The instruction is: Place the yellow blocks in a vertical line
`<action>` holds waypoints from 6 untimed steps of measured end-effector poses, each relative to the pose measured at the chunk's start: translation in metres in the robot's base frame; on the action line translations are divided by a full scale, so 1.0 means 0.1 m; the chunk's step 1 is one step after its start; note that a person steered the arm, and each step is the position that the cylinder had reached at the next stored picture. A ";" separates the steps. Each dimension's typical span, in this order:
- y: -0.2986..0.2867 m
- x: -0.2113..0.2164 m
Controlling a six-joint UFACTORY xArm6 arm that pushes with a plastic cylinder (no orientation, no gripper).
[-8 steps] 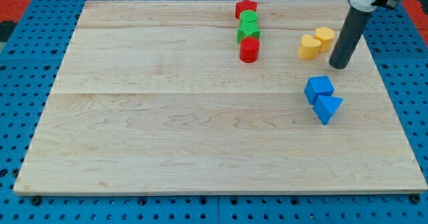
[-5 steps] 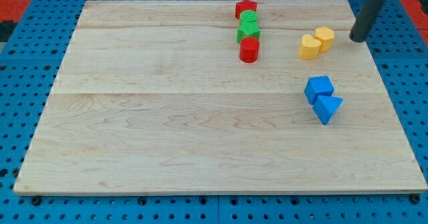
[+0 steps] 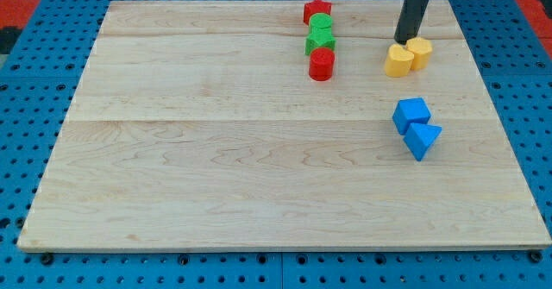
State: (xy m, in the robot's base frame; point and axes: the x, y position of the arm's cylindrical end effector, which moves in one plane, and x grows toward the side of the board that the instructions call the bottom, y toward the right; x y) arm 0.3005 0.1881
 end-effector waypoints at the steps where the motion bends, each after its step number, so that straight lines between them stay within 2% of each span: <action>1: -0.01 0.19; 3: -0.16 0.26; 4: -0.51 0.26; 6: -0.45 0.28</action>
State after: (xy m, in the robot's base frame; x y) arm 0.3282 0.1429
